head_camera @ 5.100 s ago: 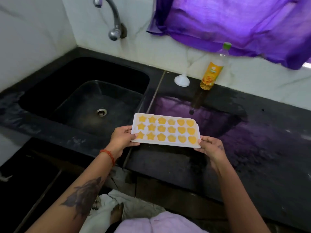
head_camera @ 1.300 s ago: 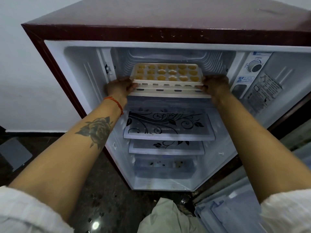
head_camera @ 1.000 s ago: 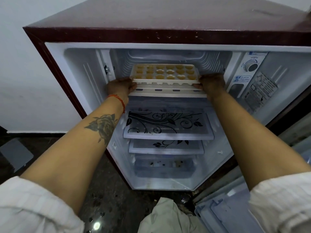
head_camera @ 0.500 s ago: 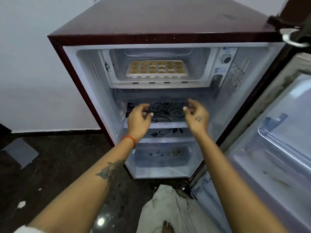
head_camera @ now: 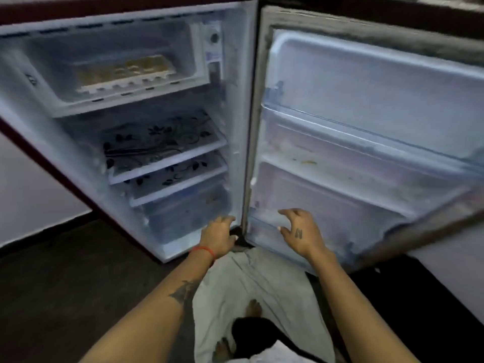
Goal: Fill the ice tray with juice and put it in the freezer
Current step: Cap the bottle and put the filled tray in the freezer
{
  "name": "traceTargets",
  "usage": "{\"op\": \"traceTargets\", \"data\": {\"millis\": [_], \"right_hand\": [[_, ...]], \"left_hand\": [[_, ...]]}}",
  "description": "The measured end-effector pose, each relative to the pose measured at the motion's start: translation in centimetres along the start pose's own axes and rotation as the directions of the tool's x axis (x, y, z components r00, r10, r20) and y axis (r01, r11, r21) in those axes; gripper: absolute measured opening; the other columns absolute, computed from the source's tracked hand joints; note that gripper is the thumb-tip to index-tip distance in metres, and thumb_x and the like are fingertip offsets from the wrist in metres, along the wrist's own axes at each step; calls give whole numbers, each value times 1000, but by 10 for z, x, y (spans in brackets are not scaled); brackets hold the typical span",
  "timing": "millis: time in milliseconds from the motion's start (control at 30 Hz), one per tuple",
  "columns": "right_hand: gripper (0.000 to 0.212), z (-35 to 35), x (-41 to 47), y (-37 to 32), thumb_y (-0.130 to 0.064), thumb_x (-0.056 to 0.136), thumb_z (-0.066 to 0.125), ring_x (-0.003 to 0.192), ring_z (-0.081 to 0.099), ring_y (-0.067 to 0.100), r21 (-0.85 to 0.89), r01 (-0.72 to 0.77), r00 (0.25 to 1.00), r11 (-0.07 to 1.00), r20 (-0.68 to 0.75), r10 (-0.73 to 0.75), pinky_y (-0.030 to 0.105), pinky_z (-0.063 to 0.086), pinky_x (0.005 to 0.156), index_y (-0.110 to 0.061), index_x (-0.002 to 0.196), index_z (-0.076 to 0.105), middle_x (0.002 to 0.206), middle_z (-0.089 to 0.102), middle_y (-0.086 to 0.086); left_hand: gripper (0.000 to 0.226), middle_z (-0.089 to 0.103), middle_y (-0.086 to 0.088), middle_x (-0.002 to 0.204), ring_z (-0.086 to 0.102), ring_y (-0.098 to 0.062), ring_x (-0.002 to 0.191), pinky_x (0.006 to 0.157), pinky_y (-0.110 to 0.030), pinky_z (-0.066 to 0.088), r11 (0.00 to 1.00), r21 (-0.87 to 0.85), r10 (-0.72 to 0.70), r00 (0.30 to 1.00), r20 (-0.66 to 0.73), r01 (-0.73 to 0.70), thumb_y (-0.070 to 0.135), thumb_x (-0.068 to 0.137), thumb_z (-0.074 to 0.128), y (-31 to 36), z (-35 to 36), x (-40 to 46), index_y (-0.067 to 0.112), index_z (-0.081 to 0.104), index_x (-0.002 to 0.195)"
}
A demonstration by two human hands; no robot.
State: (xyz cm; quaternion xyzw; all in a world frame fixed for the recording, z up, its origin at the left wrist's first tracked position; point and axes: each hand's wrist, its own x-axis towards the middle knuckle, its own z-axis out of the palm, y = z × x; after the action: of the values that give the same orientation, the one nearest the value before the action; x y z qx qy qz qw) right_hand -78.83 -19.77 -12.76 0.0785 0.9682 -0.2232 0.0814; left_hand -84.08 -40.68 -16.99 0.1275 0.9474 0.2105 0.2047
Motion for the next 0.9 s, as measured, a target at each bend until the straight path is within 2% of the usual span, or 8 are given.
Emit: {"op": "traceTargets", "data": {"millis": [200, 300, 367, 433, 533, 600, 733, 900], "right_hand": [[39, -79, -63, 66, -10, 86, 61, 118, 49, 37, 114, -51, 890, 992, -445, 97, 37, 35, 102, -7, 124, 58, 123, 58, 19], [36, -125, -80, 87, -1, 82, 63, 111, 54, 40, 97, 30, 639, 995, -767, 55, 39, 37, 100, -3, 118, 61, 116, 61, 22], [40, -153, -85, 102, -3, 83, 63, 116, 50, 41, 65, 27, 494, 998, -869, 44, 41, 35, 103, -3, 123, 58, 122, 57, 22], [47, -179, -84, 121, -9, 85, 60, 128, 41, 41, 2, -4, 516, 1000, -856, 4, 43, 30, 108, -5, 131, 51, 134, 49, 22], [62, -197, -77, 148, -14, 89, 56, 142, 21, 34, -108, -48, 736, 993, -676, -38, 43, 14, 116, -8, 144, 29, 151, 29, 17], [66, -198, -72, 159, -14, 89, 55, 144, 15, 32, -157, -55, 787, 986, -615, -54, 41, 9, 117, -11, 146, 23, 153, 25, 15], [50, -194, -72, 155, -11, 88, 55, 136, 27, 36, -107, 7, 720, 994, -690, -79, 41, 22, 114, -7, 136, 43, 138, 45, 17], [33, -189, -92, 140, -12, 88, 58, 116, 46, 38, -53, 95, 620, 994, -778, -101, 42, 40, 98, -8, 121, 61, 114, 64, 13]], "left_hand": [[77, 5, -10, 159, 13, -32, 144, 113, -50, 22, 941, 138, 323, 941, -105, -308, 31, 88, 59, 130, 8, 1, 22, 14, 149], [82, -3, -11, 159, 0, -33, 146, 116, -53, 13, 875, 139, 483, 813, -326, -463, 30, 87, 61, 201, -3, -4, 21, 9, 150], [83, -1, -12, 159, -6, -35, 146, 114, -57, 8, 820, 173, 555, 684, -474, -545, 29, 85, 63, 246, -9, -5, 21, 12, 150], [84, 0, -10, 159, -10, -36, 145, 112, -62, 0, 802, 237, 579, 617, -533, -548, 35, 84, 62, 285, -13, -2, 22, 12, 150], [85, -2, -5, 160, -14, -36, 144, 110, -63, -10, 832, 320, 555, 679, -480, -454, 50, 86, 54, 316, -12, 8, 23, 5, 150], [81, 4, -2, 160, -12, -32, 145, 110, -64, -9, 849, 350, 525, 716, -461, -397, 53, 88, 50, 318, -10, 15, 26, 6, 150], [67, 30, -1, 151, 7, -28, 146, 112, -64, -3, 853, 358, 518, 694, -499, -379, 50, 87, 52, 313, -18, 12, 28, 27, 145], [57, 35, -2, 147, 5, -28, 146, 113, -62, -2, 878, 233, 473, 689, -549, -417, 48, 88, 54, 305, -15, -10, 24, 39, 137]]}}
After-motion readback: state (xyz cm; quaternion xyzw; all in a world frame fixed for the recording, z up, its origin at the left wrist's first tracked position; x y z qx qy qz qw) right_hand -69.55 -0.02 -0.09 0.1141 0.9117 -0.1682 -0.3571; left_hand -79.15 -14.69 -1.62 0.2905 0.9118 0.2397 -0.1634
